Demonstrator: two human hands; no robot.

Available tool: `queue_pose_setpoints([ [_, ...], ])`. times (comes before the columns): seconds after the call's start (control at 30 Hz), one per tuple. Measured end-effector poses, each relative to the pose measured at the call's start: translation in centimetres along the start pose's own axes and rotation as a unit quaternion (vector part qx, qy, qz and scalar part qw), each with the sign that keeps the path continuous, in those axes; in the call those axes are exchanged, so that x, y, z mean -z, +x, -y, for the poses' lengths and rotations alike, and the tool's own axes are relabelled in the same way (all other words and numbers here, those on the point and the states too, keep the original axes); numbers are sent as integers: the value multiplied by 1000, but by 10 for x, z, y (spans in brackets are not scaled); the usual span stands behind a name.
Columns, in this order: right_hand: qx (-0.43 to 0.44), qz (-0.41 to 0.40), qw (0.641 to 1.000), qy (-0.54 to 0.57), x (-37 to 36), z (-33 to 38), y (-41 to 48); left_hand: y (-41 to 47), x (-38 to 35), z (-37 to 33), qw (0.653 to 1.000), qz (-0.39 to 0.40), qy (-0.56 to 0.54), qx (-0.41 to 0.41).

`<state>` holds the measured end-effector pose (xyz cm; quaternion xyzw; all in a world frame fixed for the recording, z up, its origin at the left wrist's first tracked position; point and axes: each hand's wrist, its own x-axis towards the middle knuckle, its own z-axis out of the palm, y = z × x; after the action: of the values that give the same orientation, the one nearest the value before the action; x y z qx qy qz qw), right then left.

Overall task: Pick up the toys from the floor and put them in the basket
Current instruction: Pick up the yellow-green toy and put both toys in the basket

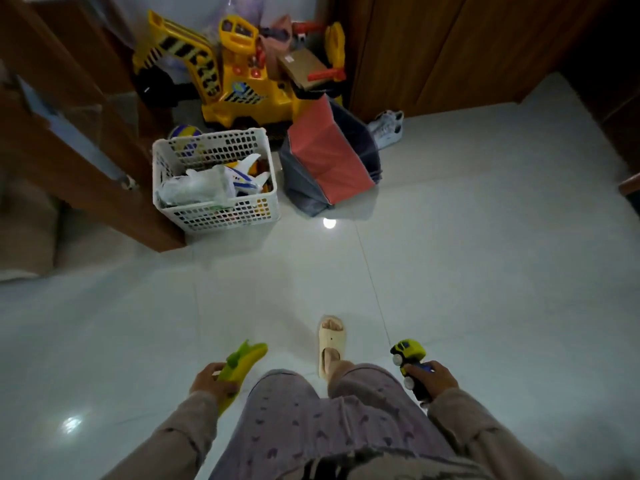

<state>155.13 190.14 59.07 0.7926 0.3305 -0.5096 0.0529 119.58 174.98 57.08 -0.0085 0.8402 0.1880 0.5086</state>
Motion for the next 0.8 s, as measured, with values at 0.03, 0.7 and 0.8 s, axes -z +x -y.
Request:
queue_pose_setpoints([
  [0.03, 17, 16, 999, -39, 3, 23, 9, 3, -1, -1, 1000, -14, -13, 18],
  [0.7, 118, 94, 967, -205, -57, 329, 69, 96, 58, -171, 990, -65, -52, 109],
  [0.8, 95, 75, 968, -218, -69, 350, 73, 124, 88, -228, 994, -55, -46, 77],
])
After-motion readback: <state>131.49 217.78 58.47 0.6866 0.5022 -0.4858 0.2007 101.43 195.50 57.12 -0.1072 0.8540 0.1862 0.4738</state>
